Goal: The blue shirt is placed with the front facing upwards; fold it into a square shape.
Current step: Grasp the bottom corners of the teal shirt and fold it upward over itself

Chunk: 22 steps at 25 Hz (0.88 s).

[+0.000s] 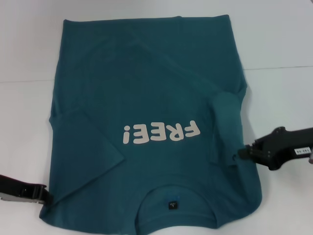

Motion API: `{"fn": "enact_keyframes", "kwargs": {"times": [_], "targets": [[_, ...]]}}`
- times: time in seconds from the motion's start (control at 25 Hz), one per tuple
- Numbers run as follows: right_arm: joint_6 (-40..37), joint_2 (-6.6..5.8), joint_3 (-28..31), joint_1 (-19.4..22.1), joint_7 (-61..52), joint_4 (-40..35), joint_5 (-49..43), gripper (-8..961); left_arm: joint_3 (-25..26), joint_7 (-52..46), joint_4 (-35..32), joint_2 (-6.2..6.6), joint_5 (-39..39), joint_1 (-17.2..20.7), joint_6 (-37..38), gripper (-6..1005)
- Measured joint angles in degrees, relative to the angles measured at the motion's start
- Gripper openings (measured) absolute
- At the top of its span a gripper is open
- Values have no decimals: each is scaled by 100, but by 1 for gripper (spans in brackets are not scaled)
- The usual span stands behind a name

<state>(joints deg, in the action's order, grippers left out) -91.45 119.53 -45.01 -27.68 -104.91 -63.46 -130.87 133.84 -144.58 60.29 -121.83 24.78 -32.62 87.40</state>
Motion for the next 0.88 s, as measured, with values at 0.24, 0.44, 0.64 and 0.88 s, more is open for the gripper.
{"fn": "enact_keyframes", "kwargs": {"times": [0.24, 0.44, 0.64, 0.88], "targets": [[-46, -11, 39, 286, 114, -160, -5, 15, -4, 94, 68, -7, 17, 97, 65, 14], [-328, -10, 40, 462, 227, -337, -31, 15, 36, 193, 78, 12, 50, 100, 173, 15], [-645, 1, 10, 584, 360, -402, -34, 15, 22, 286, 80, 20, 34, 101, 199, 15], [-924, 4, 3, 709, 428, -519, -21, 15, 16, 396, 80, 35, 5, 162, 280, 16]]}}
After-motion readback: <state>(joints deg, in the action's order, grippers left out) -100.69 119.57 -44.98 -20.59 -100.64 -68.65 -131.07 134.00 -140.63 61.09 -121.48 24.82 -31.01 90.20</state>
